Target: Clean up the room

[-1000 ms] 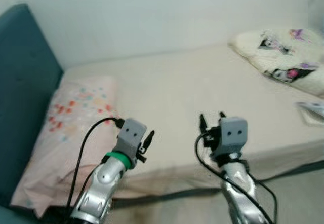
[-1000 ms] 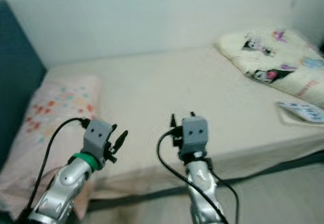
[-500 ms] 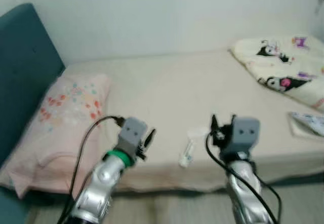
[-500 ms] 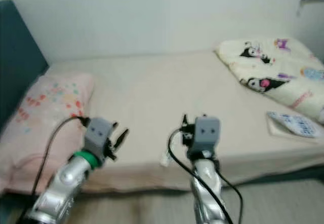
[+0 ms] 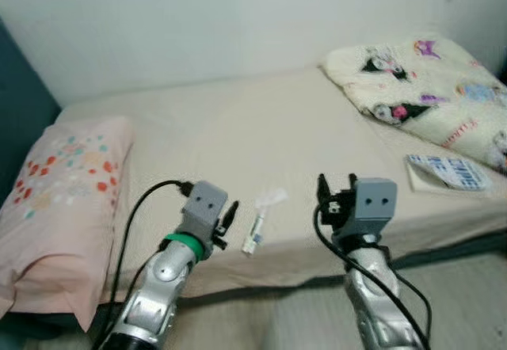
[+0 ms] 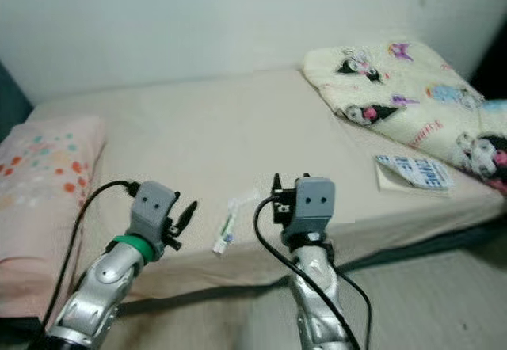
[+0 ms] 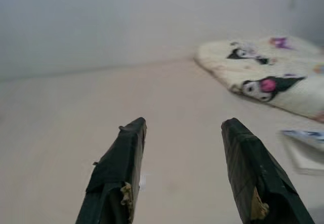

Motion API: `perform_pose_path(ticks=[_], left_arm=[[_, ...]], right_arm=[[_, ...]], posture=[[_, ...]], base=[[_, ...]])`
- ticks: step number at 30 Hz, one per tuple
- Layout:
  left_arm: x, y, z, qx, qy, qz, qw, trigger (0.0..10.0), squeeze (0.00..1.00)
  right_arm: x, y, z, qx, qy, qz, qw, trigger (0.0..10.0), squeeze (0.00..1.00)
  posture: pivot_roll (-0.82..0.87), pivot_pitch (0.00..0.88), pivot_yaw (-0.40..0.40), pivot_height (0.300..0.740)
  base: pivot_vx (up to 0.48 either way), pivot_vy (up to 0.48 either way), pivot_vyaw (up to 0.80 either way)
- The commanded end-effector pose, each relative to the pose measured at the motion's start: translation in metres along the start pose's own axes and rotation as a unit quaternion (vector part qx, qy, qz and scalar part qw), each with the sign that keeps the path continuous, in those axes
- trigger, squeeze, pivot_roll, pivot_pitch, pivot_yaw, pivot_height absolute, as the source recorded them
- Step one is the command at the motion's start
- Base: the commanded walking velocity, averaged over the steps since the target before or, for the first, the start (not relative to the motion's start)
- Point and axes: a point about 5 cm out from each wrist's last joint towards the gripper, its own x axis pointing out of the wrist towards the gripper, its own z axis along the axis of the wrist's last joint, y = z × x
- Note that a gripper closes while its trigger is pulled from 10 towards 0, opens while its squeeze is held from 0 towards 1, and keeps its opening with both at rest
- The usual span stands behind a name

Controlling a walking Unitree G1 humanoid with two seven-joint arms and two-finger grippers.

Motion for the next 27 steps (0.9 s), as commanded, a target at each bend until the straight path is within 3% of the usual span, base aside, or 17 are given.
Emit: perform_pose_path(ticks=[1,16,20,25,27], left_arm=[[-0.005,0.006,-0.011,-0.001,0.024,0.012,1.000,10.0,0.00],[-0.004,0.006,-0.010,-0.001,0.021,0.011,1.000,10.0,0.00],[-0.005,0.003,-0.012,0.000,0.019,0.009,1.000,10.0,0.00],[-0.005,0.001,-0.015,-0.006,0.020,0.026,0.999,10.0,0.00],[-0.006,0.002,-0.014,-0.010,0.014,0.042,0.999,10.0,0.00]], right_arm=[[-0.003,0.009,-0.003,0.013,0.008,0.013,1.000,10.0,0.00],[-0.003,0.010,-0.004,0.012,0.011,0.016,1.000,10.0,0.00],[-0.008,0.015,-0.013,-0.020,0.022,0.044,0.999,10.0,0.00],[-0.007,0.019,-0.018,-0.018,0.031,0.065,0.997,10.0,0.00],[0.001,0.029,-0.017,-0.013,0.028,0.091,0.995,10.0,0.00]], posture=[[-0.16,0.095,0.119,0.740],[-0.17,0.094,0.121,0.740],[-0.17,0.082,0.104,0.740],[-0.15,0.074,0.056,0.740],[-0.13,0.072,0.029,0.740]], base=[[0.000,0.000,0.00],[0.000,0.000,0.00],[0.365,0.000,0.00],[0.389,0.000,0.00],[0.390,0.000,0.00]])
